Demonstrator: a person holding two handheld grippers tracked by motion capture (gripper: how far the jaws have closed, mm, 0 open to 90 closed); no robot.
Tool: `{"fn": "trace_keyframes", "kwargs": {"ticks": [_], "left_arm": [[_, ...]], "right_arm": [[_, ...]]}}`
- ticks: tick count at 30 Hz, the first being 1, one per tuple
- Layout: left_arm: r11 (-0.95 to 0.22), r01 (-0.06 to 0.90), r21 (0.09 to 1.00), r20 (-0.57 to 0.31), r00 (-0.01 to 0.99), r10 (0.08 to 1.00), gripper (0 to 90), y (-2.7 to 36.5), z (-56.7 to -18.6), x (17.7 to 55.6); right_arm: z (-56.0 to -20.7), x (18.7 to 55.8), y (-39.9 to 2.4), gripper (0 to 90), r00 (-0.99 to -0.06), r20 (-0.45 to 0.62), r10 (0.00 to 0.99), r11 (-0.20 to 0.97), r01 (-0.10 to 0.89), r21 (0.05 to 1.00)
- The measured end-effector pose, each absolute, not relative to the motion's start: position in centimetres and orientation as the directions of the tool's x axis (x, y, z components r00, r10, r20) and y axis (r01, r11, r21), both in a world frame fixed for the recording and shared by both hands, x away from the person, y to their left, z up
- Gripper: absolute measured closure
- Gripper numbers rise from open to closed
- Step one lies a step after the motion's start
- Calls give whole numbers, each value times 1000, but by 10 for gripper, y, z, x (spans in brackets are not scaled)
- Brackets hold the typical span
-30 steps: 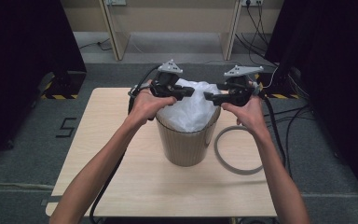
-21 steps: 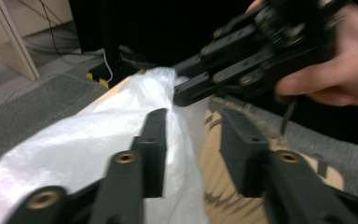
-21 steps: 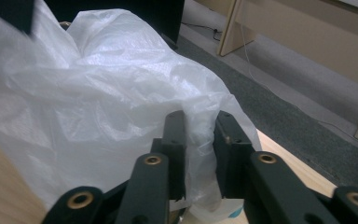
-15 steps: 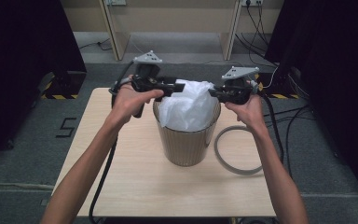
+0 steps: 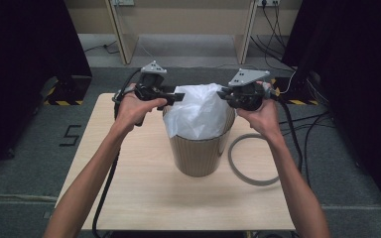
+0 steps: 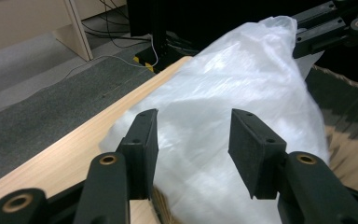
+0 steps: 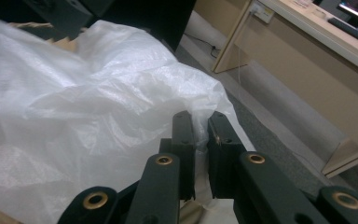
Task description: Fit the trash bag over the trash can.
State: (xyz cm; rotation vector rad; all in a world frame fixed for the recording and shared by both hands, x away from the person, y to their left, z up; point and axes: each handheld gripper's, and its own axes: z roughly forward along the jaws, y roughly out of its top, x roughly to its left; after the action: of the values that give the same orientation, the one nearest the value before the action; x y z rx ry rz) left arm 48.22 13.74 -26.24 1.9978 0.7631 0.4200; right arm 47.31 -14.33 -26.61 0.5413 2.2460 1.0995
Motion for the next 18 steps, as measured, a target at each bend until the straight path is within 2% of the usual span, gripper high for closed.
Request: {"fn": "trace_keyframes", "kwargs": {"ticks": [5,9,12,18], "left_arm": [[-391,339,855,4,752,659,531,134,-261,480],[-363,345,866,-2,727,687,494,142,-260,484],[-329,352,876,-14,701,713,451,147,-259,490],[-316,397,862,-34,666,745,424,149,-268,513]], "right_arm": [[-273,463,-129,838,-800,-325,504,630,83,772],[-279,456,-125,839,-833,-321,451,676,84,732],[-280,451,-125,839,-842,-319,436,691,85,718],[-283,451,-126,835,-849,-287,444,675,107,730]]}}
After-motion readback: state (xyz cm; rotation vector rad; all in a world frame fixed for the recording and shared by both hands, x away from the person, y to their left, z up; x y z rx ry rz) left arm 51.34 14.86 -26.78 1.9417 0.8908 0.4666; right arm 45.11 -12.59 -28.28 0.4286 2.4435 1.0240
